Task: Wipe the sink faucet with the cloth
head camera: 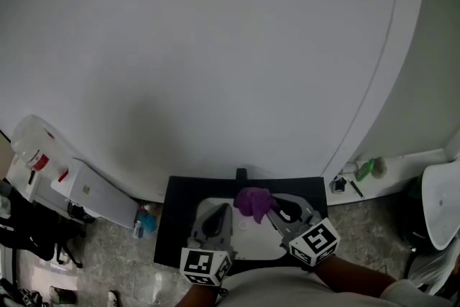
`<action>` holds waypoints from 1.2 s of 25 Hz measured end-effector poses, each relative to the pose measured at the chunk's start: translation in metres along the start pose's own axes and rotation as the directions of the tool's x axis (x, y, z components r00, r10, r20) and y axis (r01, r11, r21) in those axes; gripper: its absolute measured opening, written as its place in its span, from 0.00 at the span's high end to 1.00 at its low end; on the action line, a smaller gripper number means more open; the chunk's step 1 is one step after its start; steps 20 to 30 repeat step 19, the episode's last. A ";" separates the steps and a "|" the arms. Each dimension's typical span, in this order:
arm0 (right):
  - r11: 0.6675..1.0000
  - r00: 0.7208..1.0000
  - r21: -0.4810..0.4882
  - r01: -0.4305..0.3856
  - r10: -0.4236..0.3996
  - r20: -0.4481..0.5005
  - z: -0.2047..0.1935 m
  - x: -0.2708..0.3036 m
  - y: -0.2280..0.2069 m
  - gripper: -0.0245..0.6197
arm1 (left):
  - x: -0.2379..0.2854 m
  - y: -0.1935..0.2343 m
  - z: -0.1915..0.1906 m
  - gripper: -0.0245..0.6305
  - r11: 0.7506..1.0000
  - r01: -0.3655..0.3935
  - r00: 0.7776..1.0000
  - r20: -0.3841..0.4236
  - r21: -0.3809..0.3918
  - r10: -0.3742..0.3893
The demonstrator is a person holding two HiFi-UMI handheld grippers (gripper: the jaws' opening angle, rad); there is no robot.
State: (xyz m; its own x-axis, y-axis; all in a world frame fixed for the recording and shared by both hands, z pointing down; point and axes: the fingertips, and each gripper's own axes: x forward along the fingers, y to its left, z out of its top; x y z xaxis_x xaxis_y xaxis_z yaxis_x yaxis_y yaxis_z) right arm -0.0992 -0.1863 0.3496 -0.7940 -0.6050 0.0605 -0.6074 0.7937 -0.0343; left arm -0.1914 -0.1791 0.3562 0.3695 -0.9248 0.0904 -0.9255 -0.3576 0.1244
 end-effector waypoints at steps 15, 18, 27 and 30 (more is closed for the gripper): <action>0.999 1.000 0.031 -0.013 0.014 -0.020 -0.004 0.001 0.000 0.88 | -0.005 -0.005 0.000 0.95 1.000 -0.001 1.000 0.002 -0.003 0.001; 0.999 1.000 0.036 -0.011 0.012 -0.021 -0.006 0.000 0.000 0.88 | -0.006 -0.005 -0.001 0.95 1.000 -0.004 1.000 0.003 -0.003 0.004; 0.999 1.000 0.037 -0.010 0.011 -0.022 -0.006 0.000 -0.001 0.89 | -0.006 -0.005 -0.001 0.95 1.000 -0.004 1.000 0.003 -0.003 0.004; 0.999 1.000 0.037 -0.010 0.011 -0.022 -0.006 0.000 -0.001 0.89 | -0.006 -0.005 -0.001 0.95 1.000 -0.004 1.000 0.003 -0.003 0.004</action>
